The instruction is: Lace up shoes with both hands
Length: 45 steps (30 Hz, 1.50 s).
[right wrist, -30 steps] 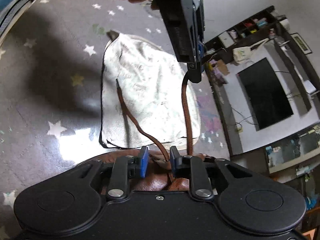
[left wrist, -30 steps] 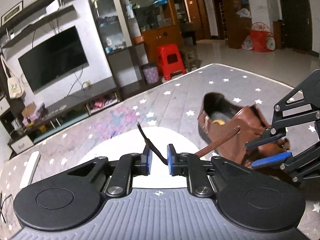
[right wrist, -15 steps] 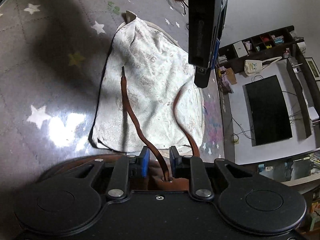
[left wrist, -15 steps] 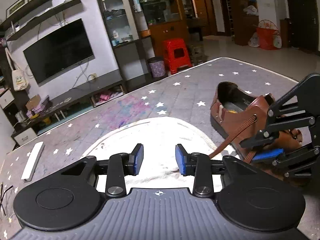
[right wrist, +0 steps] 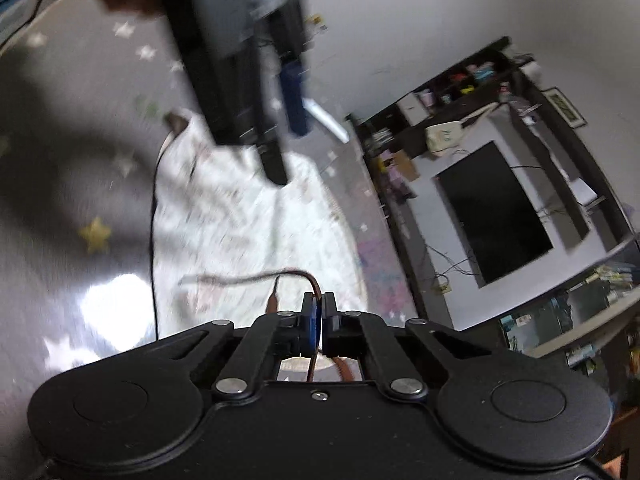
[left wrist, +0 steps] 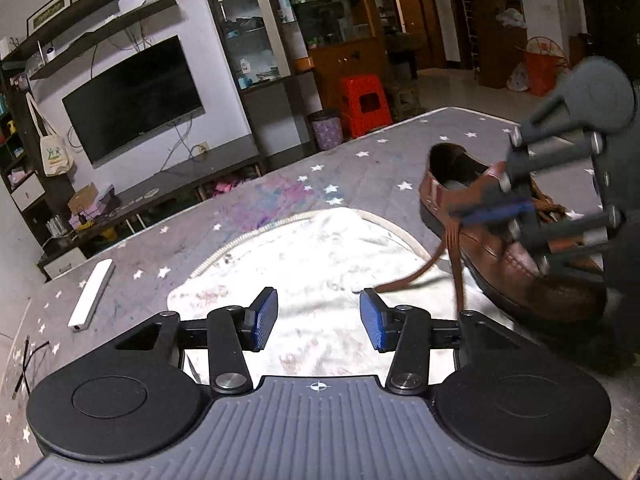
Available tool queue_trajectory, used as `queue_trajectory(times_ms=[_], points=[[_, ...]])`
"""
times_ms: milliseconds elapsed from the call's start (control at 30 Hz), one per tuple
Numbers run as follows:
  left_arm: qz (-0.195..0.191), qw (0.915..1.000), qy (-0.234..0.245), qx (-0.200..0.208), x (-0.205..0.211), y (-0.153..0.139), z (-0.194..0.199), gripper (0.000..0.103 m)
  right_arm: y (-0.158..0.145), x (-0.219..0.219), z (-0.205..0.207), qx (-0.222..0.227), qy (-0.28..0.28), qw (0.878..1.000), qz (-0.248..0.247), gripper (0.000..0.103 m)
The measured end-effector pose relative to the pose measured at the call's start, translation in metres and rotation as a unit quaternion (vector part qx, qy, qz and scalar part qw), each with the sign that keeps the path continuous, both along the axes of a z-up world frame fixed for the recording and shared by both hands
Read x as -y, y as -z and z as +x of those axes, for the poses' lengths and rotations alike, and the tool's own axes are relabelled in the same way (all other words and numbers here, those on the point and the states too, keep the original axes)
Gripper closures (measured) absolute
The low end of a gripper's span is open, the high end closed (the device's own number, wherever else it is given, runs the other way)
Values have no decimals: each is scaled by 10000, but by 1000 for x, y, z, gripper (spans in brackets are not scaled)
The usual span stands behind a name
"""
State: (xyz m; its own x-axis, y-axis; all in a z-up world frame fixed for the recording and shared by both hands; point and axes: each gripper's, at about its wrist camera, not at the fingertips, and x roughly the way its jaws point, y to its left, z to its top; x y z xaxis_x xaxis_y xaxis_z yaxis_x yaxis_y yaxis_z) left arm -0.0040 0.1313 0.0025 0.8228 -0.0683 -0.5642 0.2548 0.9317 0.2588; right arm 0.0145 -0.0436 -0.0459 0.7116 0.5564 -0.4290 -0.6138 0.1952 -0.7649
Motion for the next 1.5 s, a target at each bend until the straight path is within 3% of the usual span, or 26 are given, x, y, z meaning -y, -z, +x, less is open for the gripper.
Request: queue_trajectory(times_ms=[400, 667, 1267, 1333, 1433, 1467, 1500], points=[[-15, 9989, 463, 36, 39, 2, -8, 54, -46, 22, -13, -73, 463, 9942, 972, 100], [1, 9964, 807, 242, 72, -3, 1, 50, -71, 42, -11, -474, 789, 9825, 1622, 100], [29, 9858, 1438, 873, 139, -13, 29, 50, -102, 77, -7, -1006, 962, 9621, 2345, 100], [67, 9839, 1471, 1012, 143, -16, 29, 54, -106, 80, -6, -1048, 959, 9602, 2404, 100], [71, 9815, 1563, 1104, 146, -20, 28, 71, -110, 85, -5, -1138, 929, 9570, 2501, 100], [42, 9809, 1606, 1096, 147, -22, 28, 86, -112, 86, -4, -1171, 924, 9556, 2542, 100], [-10, 9807, 1643, 1064, 146, -24, 28, 89, -114, 87, -4, -1173, 924, 9544, 2584, 100]])
